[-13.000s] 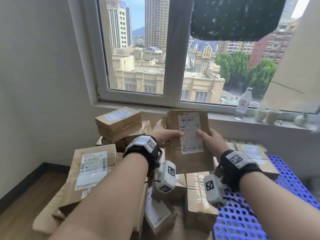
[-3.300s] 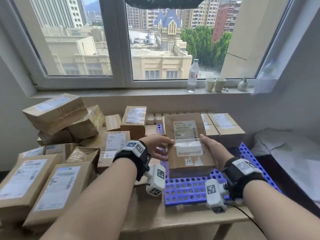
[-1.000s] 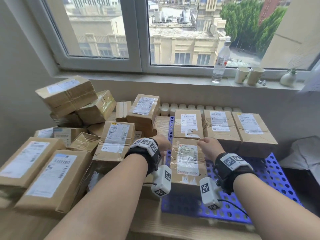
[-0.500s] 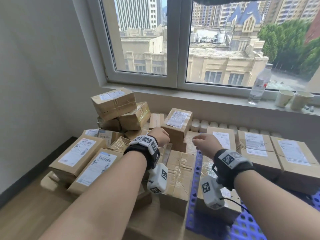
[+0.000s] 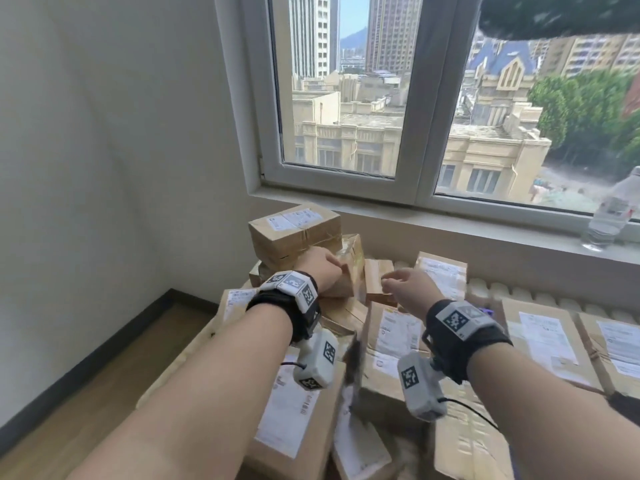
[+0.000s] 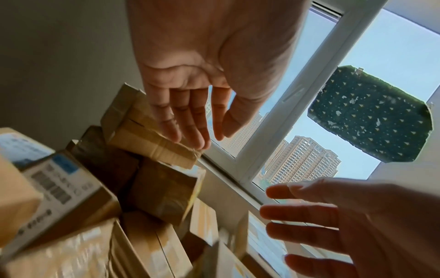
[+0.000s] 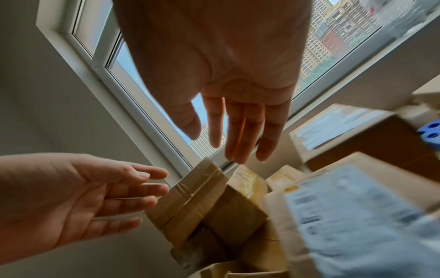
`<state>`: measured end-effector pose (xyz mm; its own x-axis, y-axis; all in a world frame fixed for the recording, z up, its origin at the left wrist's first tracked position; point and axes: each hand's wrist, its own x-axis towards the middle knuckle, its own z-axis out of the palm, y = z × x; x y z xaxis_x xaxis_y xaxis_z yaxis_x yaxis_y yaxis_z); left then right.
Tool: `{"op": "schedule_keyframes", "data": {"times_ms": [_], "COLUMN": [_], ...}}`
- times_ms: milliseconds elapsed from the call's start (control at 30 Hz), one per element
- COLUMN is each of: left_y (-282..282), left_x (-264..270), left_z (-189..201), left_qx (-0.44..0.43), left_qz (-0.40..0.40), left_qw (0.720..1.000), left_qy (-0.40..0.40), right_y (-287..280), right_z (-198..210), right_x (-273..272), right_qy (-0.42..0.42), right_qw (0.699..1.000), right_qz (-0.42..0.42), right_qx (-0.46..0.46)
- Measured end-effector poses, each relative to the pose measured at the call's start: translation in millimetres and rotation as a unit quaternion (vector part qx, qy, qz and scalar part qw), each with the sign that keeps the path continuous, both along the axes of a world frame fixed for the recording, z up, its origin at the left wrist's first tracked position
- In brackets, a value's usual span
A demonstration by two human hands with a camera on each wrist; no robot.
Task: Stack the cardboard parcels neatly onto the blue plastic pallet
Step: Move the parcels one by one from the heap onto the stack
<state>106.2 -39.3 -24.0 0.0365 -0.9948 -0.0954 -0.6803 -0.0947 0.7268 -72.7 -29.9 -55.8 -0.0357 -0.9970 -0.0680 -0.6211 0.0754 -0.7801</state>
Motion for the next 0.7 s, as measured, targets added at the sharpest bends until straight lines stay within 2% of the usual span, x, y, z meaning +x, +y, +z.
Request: {"op": "schedule_keyframes", "data": {"times_ms": [100,333,600,700], "left_y": [-29,-100,-162,-175], "left_x": [49,136,178,180], "left_z": [5,16,3,-10], "left_qx": [-0.023,-0.042,-0.032,0.005], "left_qz": [0.014,0.054,0.077,0.092], "left_qw": [1.000,0.998,0.996,0.996], "left_qy": [0.001,-0.002,-0.034,-0.019], "right_y": [-25,-71,-118,-132], "right_z": [6,3,3,-5], "right_x": [49,131,168,178], "right_qy": [-0.026,-0.019,0.028,0.004], "right_qw": [1.000,0.999,0.996,0.992], "right_qz": [-0.013,-0.037,-0.047,-0.063], "right_qx": [-0.006,0.022,0.073,0.107]}}
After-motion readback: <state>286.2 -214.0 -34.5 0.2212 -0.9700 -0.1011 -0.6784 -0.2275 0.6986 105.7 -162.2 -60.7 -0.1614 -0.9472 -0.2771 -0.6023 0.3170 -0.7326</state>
